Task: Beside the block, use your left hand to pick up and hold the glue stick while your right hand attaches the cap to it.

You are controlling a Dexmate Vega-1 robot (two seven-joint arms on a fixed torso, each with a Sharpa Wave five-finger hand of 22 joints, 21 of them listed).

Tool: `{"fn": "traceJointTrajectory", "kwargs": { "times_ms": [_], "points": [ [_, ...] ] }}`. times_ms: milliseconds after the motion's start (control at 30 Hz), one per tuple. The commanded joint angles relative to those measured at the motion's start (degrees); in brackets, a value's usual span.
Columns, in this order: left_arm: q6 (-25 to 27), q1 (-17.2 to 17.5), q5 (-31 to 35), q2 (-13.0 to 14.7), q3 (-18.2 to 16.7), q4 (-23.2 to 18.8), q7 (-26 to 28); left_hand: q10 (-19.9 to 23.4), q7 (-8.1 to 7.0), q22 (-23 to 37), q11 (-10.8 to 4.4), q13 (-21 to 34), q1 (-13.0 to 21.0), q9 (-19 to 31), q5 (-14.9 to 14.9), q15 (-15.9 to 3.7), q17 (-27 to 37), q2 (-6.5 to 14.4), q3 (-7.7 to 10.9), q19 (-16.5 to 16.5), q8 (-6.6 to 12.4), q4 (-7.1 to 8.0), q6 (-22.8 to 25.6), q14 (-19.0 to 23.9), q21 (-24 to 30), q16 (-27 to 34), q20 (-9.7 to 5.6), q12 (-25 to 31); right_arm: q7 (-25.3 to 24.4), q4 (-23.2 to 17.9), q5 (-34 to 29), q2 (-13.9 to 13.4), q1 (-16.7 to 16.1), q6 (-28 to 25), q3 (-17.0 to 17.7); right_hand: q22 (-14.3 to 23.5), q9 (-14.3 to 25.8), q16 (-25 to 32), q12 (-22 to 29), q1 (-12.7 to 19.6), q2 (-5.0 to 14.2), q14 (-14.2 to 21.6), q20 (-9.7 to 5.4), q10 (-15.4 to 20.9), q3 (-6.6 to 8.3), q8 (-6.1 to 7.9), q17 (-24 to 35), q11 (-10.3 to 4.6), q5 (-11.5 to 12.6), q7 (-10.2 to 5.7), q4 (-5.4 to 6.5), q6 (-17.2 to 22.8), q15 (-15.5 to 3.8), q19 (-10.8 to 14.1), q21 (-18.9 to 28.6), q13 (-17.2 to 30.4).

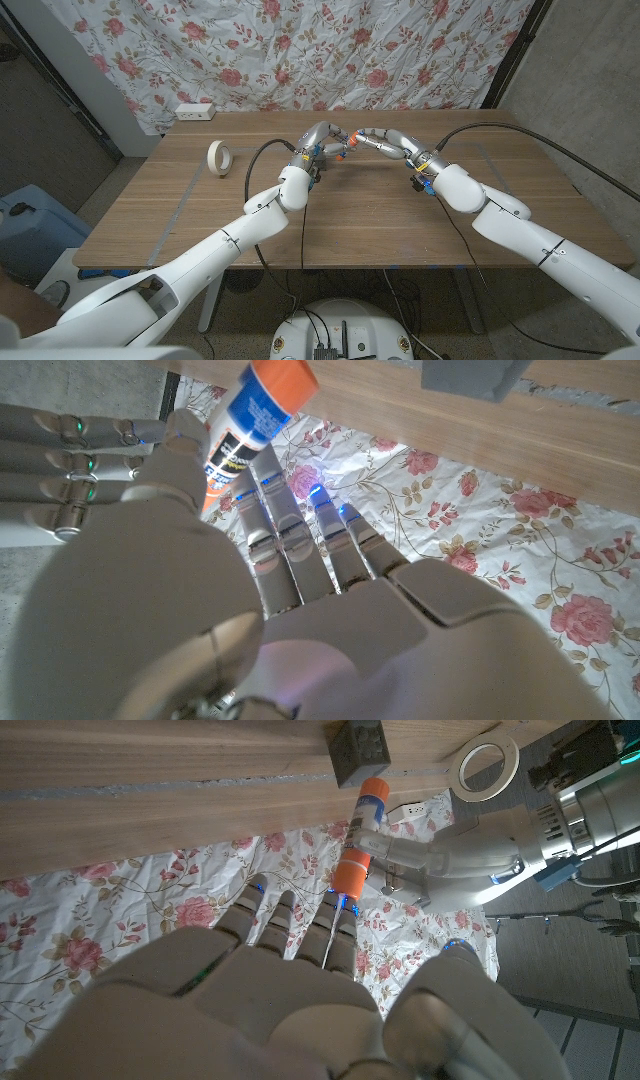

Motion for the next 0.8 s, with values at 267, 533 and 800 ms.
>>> {"fn": "traceJointTrajectory", "kwargs": {
  "times_ms": [267, 533, 800],
  "points": [
    [-0.9, -0.7, 0.6, -0.5, 0.1, 1.2, 0.8, 7.1, 2.19, 0.1, -6.34, 0.4, 2.6, 2.7, 0.0, -9.76, 0.1, 8.7, 1.25, 1.0, 1.96, 0.71, 4.5, 1.0, 0.3, 0.6, -0.89, 0.8, 1.2, 0.3, -0.3, -0.2, 0.9, -0.4, -0.6, 0.2, 0.3, 0.1, 0.1, -0.6, -0.27, 0.0, -0.3, 0.2, -0.51, 0.13, 0.1, 0.34, 0.0, -0.12, 0.03, 0.7, -0.32, -0.2, 0.1, 0.1],
    [-1.1, -0.7, 0.3, -0.7, 0.0, 1.4, 0.9, 7.3, 2.14, 0.1, -6.27, 0.6, 2.8, 2.9, 0.0, -9.81, 0.2, 8.7, 1.21, 1.0, 2.12, 0.7, 4.5, 1.3, 0.3, 0.6, -0.92, 1.0, 1.3, 0.5, -0.1, -0.1, 1.1, -0.2, -0.7, 0.2, 0.3, 0.1, 0.1, -0.6, -0.24, 0.0, -0.34, 0.2, -0.52, 0.11, 0.0, 0.3, 0.0, -0.15, -0.01, 0.7, -0.37, -0.2, 0.1, 0.1],
    [-0.7, -0.5, 0.2, -0.7, 0.0, 1.2, 0.8, 7.3, 2.05, 0.1, -6.26, 0.7, 3.0, 3.1, -0.1, -9.75, 0.2, 8.5, 1.08, 1.0, 2.23, 0.7, 4.5, 1.5, 0.2, 0.6, -0.99, 1.0, 1.3, 0.2, -0.1, -0.3, 0.8, -0.4, -0.6, 0.2, 0.3, 0.1, 0.1, -0.5, -0.14, 0.1, -0.48, 0.3, -0.45, 0.08, -0.1, 0.25, 0.1, -0.23, -0.13, 0.8, -0.4, 0.0, 0.1, 0.1]
  ]
}}
